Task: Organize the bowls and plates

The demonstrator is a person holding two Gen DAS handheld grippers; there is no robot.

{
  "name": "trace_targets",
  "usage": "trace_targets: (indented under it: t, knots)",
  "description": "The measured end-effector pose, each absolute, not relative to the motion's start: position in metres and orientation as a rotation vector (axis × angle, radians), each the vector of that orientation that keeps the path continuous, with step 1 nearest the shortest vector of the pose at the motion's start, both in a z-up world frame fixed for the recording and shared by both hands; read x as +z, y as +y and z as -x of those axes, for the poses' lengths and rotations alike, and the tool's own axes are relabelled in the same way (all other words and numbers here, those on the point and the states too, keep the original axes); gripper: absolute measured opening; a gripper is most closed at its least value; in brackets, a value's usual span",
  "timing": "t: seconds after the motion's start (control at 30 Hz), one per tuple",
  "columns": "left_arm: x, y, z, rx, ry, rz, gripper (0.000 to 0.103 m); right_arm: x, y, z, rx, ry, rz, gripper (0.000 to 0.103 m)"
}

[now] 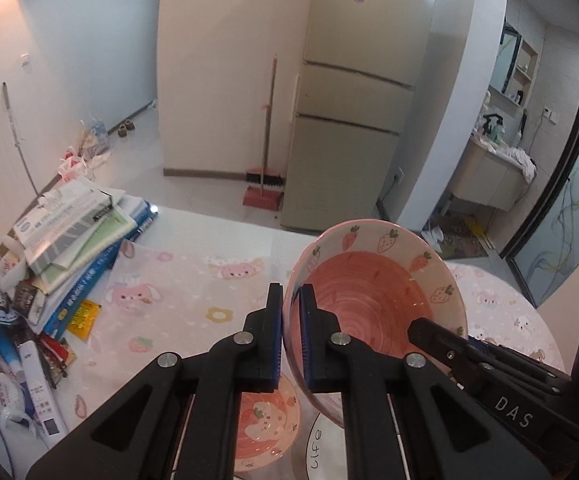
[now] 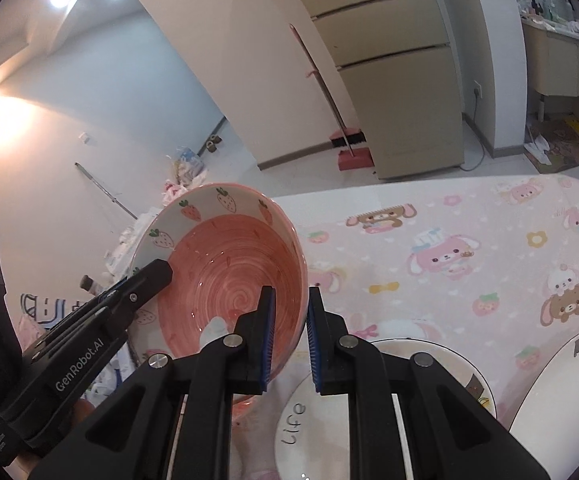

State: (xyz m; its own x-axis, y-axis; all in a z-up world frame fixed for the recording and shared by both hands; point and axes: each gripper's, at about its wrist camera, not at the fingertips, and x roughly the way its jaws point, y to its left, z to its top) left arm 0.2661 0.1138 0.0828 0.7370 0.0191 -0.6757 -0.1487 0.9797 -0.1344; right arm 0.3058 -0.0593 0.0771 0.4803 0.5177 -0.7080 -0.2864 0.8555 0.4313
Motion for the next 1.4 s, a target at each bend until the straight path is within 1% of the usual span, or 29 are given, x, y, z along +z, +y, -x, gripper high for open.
trace_targets:
  t: [0.17,0.3,0.57,0.77,0.87,1.17,1.4]
  knots:
    - [0.114,0.117,-0.238,0.124,0.66,0.158,0.007,0.113,-0.049,-0.277,0.542,0.865,-0.243,0.017]
    - [0.129,0.118,-0.208,0.123,0.628,0.146,0.006,0.129,-0.05,-0.258,0.599,0.871,-0.279,0.017]
    - [0.131,0.134,-0.147,0.137,0.588,0.171,0.006,0.142,-0.037,-0.211,0.667,0.872,-0.251,0.017]
    - [0.105,0.14,-0.113,0.192,0.6,0.191,0.006,0.133,-0.019,-0.178,0.657,0.901,-0.167,0.017]
    - [0.091,0.14,-0.101,0.205,0.612,0.184,0.007,0.121,-0.013,-0.168,0.64,0.925,-0.134,0.019]
    - [0.039,0.164,-0.081,0.219,0.686,0.254,0.007,0.072,0.012,-0.154,0.647,1.012,-0.034,0.019]
    - [-0.006,0.187,-0.08,0.249,0.761,0.285,0.007,0.039,0.044,-0.146,0.638,1.057,0.062,0.019]
